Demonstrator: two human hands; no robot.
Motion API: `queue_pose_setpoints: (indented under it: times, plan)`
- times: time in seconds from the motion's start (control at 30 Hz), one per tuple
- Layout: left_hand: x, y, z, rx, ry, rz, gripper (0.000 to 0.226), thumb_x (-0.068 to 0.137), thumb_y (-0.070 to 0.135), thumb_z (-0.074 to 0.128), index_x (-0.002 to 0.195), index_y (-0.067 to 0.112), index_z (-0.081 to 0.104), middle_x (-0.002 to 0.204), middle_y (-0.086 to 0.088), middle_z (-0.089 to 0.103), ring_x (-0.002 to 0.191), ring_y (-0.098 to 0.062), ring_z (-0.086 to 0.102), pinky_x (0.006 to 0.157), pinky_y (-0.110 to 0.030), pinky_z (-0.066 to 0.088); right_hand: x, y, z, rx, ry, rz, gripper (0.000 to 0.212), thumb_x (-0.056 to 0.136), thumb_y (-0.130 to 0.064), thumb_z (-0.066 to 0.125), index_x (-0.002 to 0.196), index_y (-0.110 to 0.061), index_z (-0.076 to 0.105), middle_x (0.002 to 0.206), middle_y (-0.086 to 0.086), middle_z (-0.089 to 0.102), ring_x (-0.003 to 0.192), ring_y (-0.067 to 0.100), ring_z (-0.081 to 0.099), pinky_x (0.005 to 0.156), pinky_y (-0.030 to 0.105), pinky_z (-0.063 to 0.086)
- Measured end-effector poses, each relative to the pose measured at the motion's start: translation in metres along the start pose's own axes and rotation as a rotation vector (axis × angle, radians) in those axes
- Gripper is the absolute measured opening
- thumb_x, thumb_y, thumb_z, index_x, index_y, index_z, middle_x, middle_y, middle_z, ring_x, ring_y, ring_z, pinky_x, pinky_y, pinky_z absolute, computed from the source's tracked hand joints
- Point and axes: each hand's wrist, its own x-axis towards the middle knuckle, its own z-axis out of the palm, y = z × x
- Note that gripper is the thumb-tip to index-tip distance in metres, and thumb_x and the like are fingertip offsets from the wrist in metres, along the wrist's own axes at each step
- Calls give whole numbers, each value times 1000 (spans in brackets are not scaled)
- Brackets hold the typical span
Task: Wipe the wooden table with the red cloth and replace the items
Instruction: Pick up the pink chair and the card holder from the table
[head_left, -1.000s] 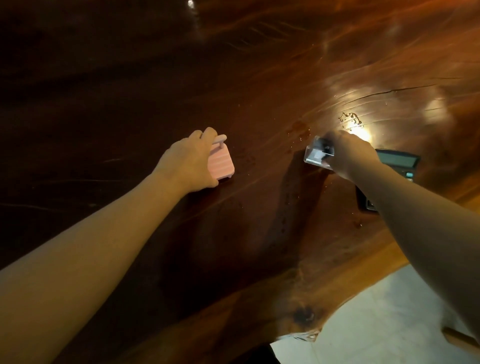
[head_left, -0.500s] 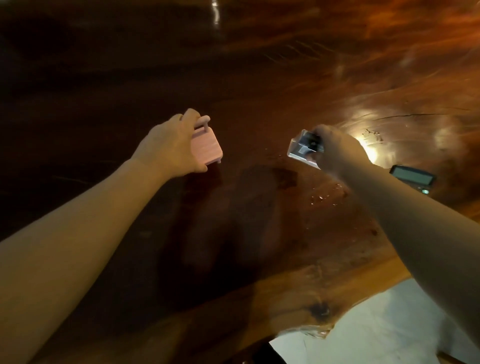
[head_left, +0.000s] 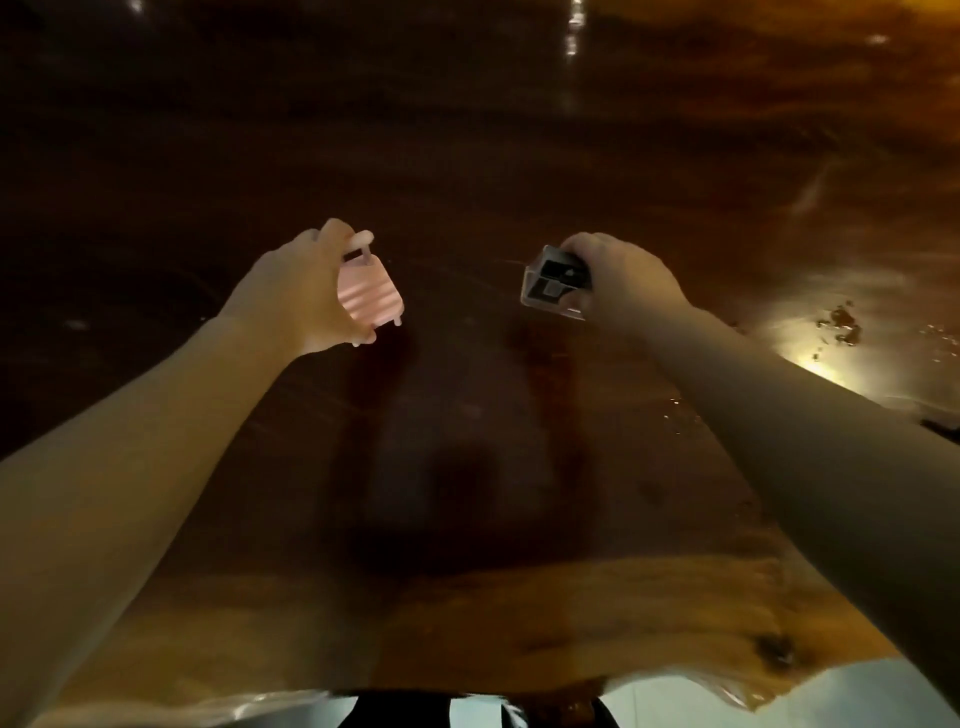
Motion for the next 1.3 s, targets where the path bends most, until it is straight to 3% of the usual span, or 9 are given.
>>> queue_pose_setpoints:
  times: [0.47, 0.87, 1.03, 1.13, 1.2, 1.3]
  plan:
    - [-66, -145, 1, -81, 43, -164, 105, 53, 34, 96, 139, 28, 35, 133, -8, 50, 111, -33, 58, 88, -49, 48, 21, -174, 80, -6, -137, -247, 50, 87, -28, 75, 132, -27, 53, 121, -3, 61, 110, 19, 58, 96, 46, 49]
    - [-91, -193, 21, -113, 28, -228, 105, 53, 33, 97, 139, 29, 35, 134, -8, 49, 110, -32, 58, 89, -49, 48, 17, -227, 142, -84, -147, -416, 44, 87, -25, 75, 127, -22, 57, 116, 0, 60, 108, 24, 58, 91, 42, 43]
    - [-91, -200, 26, -136, 44, -218, 108, 52, 35, 97, 140, 29, 34, 134, -10, 48, 112, -33, 57, 90, -52, 48, 19, -225, 157, -92, -147, -413, 50, 90, -19, 72, 136, -22, 54, 123, 1, 60, 114, 24, 55, 94, 42, 41]
    - [-89, -200, 22, -129, -7, -232, 124, 50, 43, 96, 150, 30, 23, 147, -11, 38, 126, -36, 48, 99, -58, 43, 20, -221, 158, -69, -187, -409, 62, 90, -23, 73, 146, -21, 47, 132, 4, 58, 121, 26, 54, 100, 44, 40]
    - [-87, -197, 17, -91, -18, -248, 137, 47, 57, 91, 154, 30, 11, 158, -11, 26, 139, -37, 33, 106, -62, 34, 19, -216, 154, -39, -213, -398, 78, 87, -27, 76, 154, -22, 37, 142, 6, 54, 130, 27, 49, 109, 48, 35]
    - [-88, -185, 10, 20, 110, -207, 138, 49, 77, 75, 155, 23, 6, 161, -14, 16, 147, -37, 11, 112, -60, 19, 14, -202, 144, 25, -157, -365, 87, 86, -33, 78, 157, -24, 29, 149, 6, 50, 136, 28, 45, 113, 52, 32]
